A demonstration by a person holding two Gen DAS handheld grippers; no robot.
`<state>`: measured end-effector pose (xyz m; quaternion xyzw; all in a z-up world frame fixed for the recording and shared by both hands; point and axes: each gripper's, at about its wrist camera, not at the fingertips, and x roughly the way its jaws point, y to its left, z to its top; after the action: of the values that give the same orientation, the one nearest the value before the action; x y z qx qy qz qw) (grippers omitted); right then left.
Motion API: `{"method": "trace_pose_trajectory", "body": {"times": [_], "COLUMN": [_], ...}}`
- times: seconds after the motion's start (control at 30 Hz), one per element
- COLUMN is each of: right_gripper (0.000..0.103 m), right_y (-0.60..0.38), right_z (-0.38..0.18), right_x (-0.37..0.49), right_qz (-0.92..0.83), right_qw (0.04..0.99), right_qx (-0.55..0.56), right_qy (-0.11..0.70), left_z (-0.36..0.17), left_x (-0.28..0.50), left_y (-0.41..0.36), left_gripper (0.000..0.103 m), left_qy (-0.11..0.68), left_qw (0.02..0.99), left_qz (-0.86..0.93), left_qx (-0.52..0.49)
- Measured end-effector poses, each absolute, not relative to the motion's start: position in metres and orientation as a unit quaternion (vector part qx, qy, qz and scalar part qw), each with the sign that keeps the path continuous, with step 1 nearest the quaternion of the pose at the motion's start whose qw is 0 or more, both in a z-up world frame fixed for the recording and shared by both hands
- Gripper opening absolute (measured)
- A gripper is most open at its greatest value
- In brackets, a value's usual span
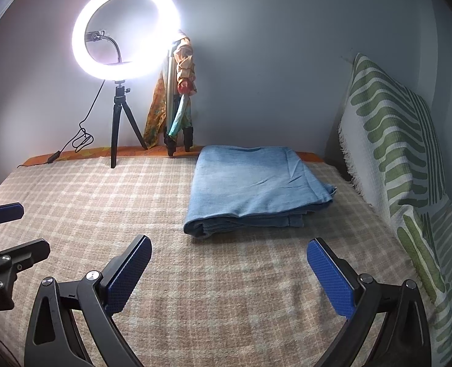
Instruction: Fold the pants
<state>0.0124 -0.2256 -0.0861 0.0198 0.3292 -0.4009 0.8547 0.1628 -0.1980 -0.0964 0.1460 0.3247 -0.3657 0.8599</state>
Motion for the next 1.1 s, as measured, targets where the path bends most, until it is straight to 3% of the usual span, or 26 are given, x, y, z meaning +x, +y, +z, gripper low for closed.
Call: {"method": "trace_pose_trajectory", "body": {"times": [1.1], "right_gripper": [0.103], "right_y": [-0.2283], "right_z": [-0.0915], "right_x": [0.0169], "right_qz": [-0.395], "right_qw": [0.856], "right_qx": [0.017], "right_qy": [0.334], "left_z": [-0.0923], "left_x": [0.1633], "left_y": [-0.1953], "left_gripper": [0.082], "left_qy": [0.317], "left_qw": [0.868], "left_qz": [-0.353], "left_qx": [0.146]}}
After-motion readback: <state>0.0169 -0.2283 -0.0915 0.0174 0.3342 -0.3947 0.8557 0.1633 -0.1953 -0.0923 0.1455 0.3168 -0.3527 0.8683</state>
